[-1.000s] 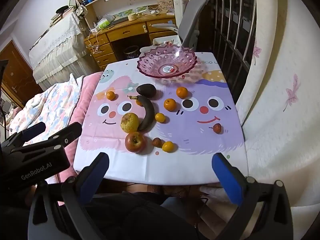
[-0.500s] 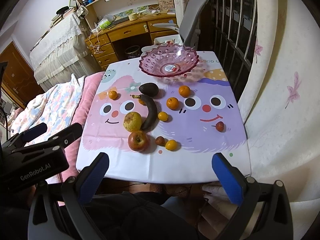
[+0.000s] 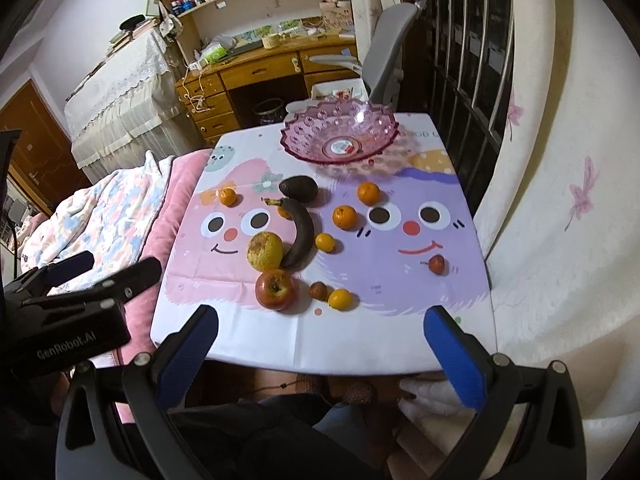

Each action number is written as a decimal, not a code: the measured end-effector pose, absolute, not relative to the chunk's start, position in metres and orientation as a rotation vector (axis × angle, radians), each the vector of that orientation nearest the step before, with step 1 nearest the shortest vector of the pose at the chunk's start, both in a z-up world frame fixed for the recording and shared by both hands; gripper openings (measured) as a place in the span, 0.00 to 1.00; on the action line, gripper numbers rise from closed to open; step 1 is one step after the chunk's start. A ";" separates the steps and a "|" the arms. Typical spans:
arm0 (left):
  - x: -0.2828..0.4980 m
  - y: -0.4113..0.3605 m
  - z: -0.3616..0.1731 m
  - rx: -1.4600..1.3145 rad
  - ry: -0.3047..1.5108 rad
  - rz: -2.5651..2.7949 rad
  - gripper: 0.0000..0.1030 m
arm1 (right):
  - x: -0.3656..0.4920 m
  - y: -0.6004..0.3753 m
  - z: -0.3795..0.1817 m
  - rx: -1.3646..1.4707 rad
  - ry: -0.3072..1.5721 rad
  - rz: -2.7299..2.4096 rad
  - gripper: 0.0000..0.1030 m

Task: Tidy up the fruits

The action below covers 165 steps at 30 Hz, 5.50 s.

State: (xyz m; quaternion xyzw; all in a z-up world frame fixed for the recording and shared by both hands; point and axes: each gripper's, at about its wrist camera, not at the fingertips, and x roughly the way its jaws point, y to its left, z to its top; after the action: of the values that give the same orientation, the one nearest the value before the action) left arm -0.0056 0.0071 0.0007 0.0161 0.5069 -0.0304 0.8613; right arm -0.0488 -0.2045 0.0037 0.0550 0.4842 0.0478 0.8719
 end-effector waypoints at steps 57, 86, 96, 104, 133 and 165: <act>0.130 -0.019 -0.270 -0.140 1.596 -0.049 0.88 | 0.014 -0.183 -0.235 -0.318 0.988 0.366 0.64; 0.131 0.021 -0.253 -0.129 1.636 -0.200 0.65 | 0.032 -0.184 -0.223 -0.295 1.073 0.299 0.37; 0.156 0.034 -0.155 -0.008 1.487 -0.331 0.65 | 0.055 -0.188 -0.156 -0.165 0.988 0.100 0.37; 0.184 0.033 -0.105 0.010 1.375 -0.391 0.65 | 0.086 -0.175 -0.103 -0.130 0.908 0.081 0.37; 0.389 -0.053 -0.155 -0.163 1.248 -0.339 0.65 | 0.272 -0.230 -0.153 -0.011 0.922 0.130 0.37; 0.405 -0.075 -0.175 -0.092 1.232 -0.198 0.88 | 0.288 -0.251 -0.168 0.072 0.946 0.156 0.65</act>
State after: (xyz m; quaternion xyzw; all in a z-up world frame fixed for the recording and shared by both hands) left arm 0.4046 -0.0745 -0.1746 -0.0432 0.5766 -0.0928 0.8106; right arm 0.2883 -0.2515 -0.1681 0.0348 0.4549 0.0748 0.8867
